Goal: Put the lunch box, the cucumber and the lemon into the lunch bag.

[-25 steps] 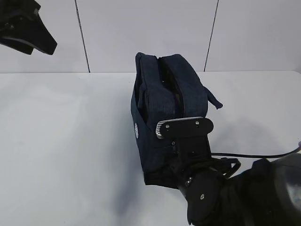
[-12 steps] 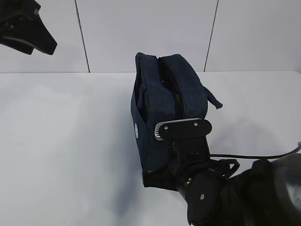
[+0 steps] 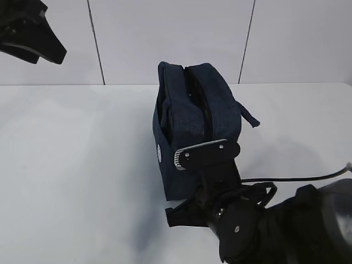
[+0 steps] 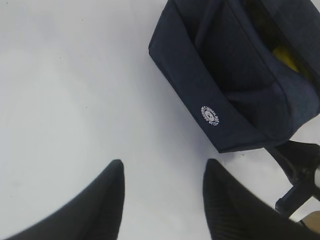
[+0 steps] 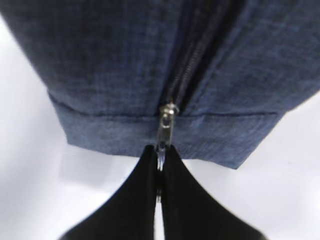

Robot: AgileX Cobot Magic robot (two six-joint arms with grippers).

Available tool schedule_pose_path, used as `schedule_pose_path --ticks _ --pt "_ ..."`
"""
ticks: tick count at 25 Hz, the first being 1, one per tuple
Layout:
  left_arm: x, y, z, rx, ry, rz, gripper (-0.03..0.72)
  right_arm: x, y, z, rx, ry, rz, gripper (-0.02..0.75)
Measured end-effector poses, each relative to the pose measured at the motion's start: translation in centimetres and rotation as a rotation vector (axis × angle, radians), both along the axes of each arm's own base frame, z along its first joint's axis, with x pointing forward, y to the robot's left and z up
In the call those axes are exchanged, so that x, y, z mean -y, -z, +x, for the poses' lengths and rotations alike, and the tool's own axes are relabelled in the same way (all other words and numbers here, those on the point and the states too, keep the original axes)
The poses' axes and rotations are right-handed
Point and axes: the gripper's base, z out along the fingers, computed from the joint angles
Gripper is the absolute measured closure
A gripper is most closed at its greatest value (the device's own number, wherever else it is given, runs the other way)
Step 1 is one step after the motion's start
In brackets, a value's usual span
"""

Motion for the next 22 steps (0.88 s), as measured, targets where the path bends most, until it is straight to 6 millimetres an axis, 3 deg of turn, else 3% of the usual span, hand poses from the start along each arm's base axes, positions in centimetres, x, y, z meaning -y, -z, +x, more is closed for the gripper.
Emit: schedule_pose_path --ticks 6,22 --pt "0.0 0.0 0.0 0.000 0.000 0.001 0.319 0.0 -0.4 -0.3 -0.036 -0.046 -0.045 0.730" --pt "0.0 0.0 0.0 0.001 0.000 0.004 0.319 0.9 -3.9 -1.4 -0.083 -0.128 -0.112 0.730"
